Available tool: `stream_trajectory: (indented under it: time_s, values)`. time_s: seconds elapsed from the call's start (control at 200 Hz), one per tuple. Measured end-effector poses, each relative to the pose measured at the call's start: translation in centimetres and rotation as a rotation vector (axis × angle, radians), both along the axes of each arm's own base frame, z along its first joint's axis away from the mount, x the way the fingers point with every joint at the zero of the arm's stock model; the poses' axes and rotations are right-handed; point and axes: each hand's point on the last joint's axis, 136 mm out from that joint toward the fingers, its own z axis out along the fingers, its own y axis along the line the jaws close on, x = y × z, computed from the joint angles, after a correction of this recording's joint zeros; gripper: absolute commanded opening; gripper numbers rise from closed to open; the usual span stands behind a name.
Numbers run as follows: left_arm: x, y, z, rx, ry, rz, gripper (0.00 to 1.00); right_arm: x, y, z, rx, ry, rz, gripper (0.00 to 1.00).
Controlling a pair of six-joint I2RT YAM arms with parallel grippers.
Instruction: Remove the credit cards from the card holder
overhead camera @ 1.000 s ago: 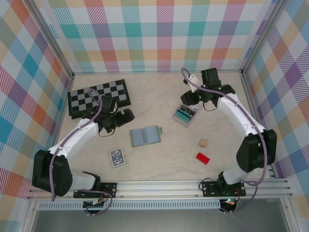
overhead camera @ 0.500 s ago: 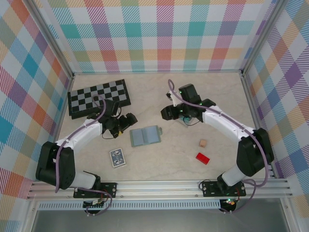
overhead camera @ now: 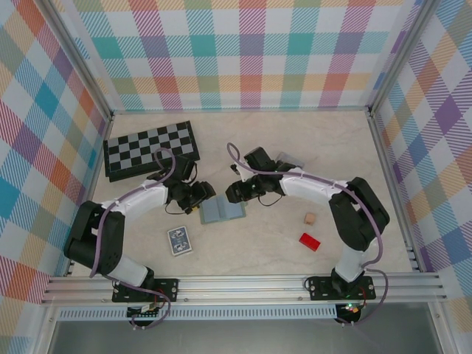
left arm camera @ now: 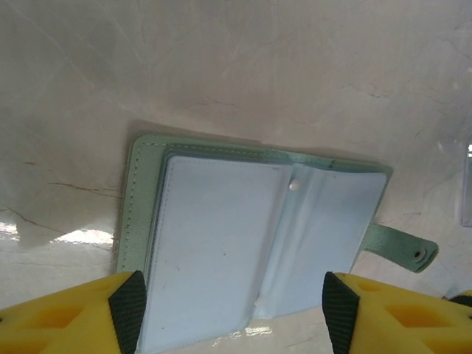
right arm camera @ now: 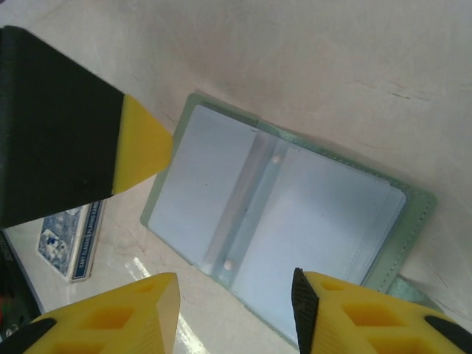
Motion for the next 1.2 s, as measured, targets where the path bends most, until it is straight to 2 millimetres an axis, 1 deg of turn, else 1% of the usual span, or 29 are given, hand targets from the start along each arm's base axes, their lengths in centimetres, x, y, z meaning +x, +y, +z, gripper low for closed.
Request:
stream_trajectory:
  time_s: [0.1, 0.225, 0.315, 0.505, 0.795, 0.965, 1.035, 1.205]
  values:
    - [-0.1, -0.1, -0.6, 0.004, 0.015, 0.000, 0.60, 0.1, 0.1, -1.3, -0.013, 0.020, -0.006, 0.45]
    - [-0.1, -0.3, -1.1, 0.009, 0.025, -0.010, 0.52, 0.3, 0.2, -2.3, -0.022, 0.030, -0.012, 0.44]
    - [-0.2, -0.4, -1.5, 0.013, 0.034, -0.012, 0.50, 0.5, 0.2, -3.0, -0.028, 0.038, -0.018, 0.43]
    - [-0.2, -0.3, -1.7, 0.020, 0.039, -0.010, 0.50, 0.5, 0.2, -4.4, -0.048, 0.067, -0.031, 0.41]
    - [-0.4, 0.2, -2.3, 0.057, 0.058, -0.006, 0.50, 0.8, -0.2, -4.9, -0.071, 0.056, -0.047, 0.41]
    - [-0.5, 0.2, -3.0, 0.061, 0.078, -0.008, 0.43, 0.8, -0.3, -5.7, -0.092, 0.071, -0.051, 0.41]
    - [-0.5, 0.1, -3.0, 0.057, 0.080, -0.010, 0.38, 0.9, -0.2, -5.6, -0.092, 0.072, -0.051, 0.41]
    - [-0.6, -0.1, -2.9, 0.045, 0.084, -0.014, 0.31, 1.2, 0.1, -5.7, -0.099, 0.083, -0.052, 0.40]
